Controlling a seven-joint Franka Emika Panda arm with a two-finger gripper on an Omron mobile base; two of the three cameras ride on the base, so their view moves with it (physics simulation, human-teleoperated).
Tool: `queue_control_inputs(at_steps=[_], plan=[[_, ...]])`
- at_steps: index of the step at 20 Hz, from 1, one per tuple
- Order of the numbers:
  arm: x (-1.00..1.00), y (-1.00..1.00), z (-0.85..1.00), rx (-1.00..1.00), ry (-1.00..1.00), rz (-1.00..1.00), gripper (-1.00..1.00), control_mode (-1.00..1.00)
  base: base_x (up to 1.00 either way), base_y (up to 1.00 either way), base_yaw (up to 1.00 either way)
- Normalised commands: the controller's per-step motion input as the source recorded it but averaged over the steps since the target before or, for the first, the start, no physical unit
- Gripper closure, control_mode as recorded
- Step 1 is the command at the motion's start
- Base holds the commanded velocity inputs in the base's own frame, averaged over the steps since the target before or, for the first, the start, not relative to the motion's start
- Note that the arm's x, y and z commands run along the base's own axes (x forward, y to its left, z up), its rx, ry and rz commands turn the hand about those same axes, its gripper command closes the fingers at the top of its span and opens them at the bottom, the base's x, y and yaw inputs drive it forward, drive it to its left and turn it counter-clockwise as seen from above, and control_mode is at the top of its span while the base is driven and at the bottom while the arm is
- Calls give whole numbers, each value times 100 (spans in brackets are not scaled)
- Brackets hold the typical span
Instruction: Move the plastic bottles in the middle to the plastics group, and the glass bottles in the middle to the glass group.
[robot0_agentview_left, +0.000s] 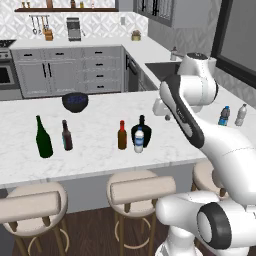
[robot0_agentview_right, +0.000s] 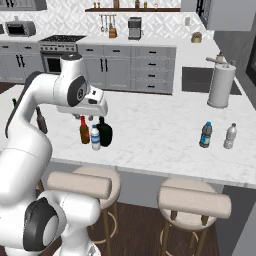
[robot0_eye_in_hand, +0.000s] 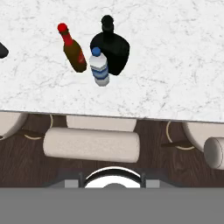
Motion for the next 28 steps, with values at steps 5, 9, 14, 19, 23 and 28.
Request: queue_control_inputs(at_steps=[5, 9, 14, 19, 23, 28], plan=[[-4, 21, -1, 0, 3, 0, -100, -100, 0, 0, 0], [6, 22, -3, 0, 0, 4, -100, -100, 0, 0, 0], [30, 4, -2, 0, -5, 4, -100, -100, 0, 0, 0], [36, 14, -14, 1, -11, 5, -100, -100, 0, 0, 0], [58, 24, -62, 0, -14, 1, -100, -100, 0, 0, 0], [52, 21, -75, -4, -3, 0, -100, -100, 0, 0, 0]])
